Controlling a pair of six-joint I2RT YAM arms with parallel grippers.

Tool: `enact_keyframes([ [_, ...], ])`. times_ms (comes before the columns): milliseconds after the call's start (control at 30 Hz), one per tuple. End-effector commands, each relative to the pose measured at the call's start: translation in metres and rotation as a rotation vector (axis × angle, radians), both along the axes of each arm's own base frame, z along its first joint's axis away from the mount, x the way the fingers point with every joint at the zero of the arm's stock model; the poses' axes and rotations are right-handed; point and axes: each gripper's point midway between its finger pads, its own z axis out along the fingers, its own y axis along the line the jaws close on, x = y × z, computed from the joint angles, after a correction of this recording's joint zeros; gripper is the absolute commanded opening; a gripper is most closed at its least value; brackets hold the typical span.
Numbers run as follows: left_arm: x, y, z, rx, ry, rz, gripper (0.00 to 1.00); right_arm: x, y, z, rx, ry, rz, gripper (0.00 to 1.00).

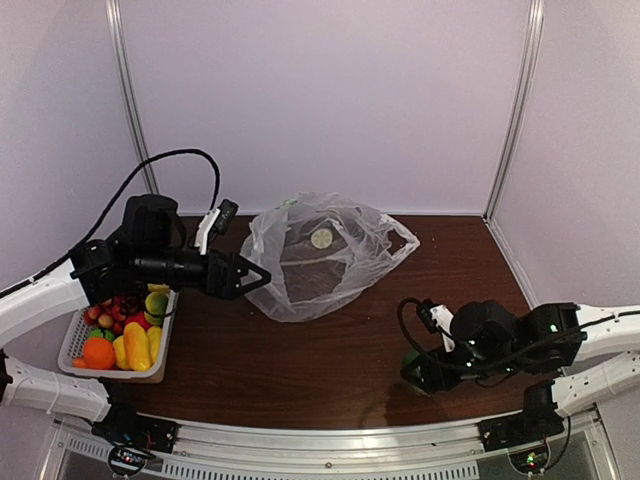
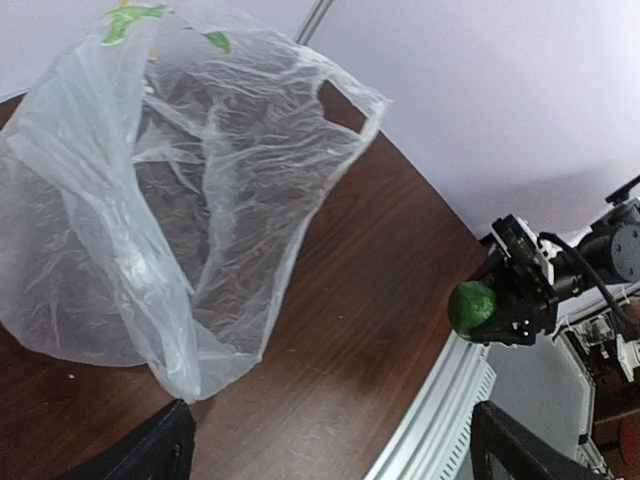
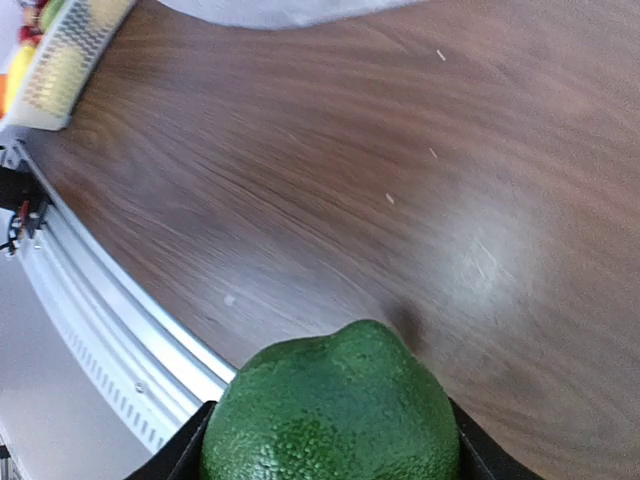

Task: Untie the knot of the plastic bag and take out the fruit
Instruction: Pick up the fake fruit from the corner of the board, then pass from the right arm to the left

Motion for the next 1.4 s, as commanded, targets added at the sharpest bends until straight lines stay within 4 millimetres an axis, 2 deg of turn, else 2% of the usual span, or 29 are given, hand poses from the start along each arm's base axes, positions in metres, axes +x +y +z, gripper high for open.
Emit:
enact_keyframes([
  [0,-0.023,-0.039,0.032,-0.143,0.026,-0.072,0.98,0.021,0.043,0.076,0.178,-0.235,0.113,0.64],
  [100,-0.04,-0.066,0.037,-0.201,0.068,-0.138,0.98,0.028,0.066,0.12,0.262,-0.362,0.175,0.64],
  [200,-0.049,-0.087,0.044,-0.238,0.096,-0.185,0.98,0.035,0.084,0.151,0.294,-0.478,0.223,0.65],
  [300,-0.058,-0.104,0.048,-0.269,0.122,-0.235,0.98,0.041,0.1,0.174,0.317,-0.555,0.253,0.65],
  [433,-0.068,-0.119,0.057,-0.331,0.14,-0.297,0.98,0.044,0.118,0.19,0.332,-0.62,0.286,0.65],
  [667,-0.07,-0.127,0.065,-0.41,0.16,-0.32,0.98,0.045,0.134,0.194,0.326,-0.65,0.321,0.65],
  [900,-0.069,-0.142,0.043,-0.388,0.218,-0.338,0.98,0.044,0.143,0.192,0.323,-0.652,0.334,0.65],
  [1167,-0.077,-0.158,0.041,-0.398,0.235,-0.386,0.97,0.045,0.15,0.188,0.293,-0.66,0.346,0.65],
  [1200,-0.078,-0.158,0.04,-0.4,0.239,-0.389,0.95,0.045,0.151,0.188,0.291,-0.661,0.344,0.65],
  [1367,-0.08,-0.158,0.038,-0.397,0.247,-0.396,0.69,0.048,0.148,0.187,0.281,-0.669,0.328,0.69],
])
